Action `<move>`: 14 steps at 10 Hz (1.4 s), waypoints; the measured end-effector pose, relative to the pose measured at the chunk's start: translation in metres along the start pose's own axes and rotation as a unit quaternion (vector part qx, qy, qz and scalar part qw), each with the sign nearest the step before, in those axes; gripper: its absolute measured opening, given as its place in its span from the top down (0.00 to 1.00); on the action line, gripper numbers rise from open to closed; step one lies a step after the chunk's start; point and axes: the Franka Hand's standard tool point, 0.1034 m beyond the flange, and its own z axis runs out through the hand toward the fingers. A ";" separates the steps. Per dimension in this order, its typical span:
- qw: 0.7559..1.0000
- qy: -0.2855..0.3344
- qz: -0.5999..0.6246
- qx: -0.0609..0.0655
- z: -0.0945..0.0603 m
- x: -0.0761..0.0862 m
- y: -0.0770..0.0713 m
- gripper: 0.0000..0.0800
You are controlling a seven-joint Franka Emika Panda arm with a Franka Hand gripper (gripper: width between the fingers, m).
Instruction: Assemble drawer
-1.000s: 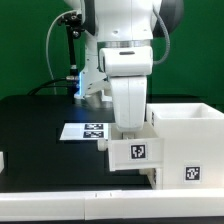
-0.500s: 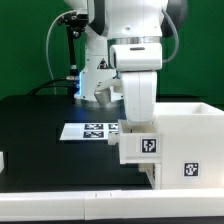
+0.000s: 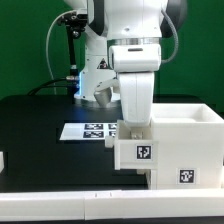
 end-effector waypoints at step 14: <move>0.996 0.090 -0.001 0.027 -0.021 -0.125 0.021 0.19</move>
Offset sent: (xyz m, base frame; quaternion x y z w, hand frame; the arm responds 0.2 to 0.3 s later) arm -0.0223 -0.0314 0.0138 0.0171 -0.0175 0.0050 0.9997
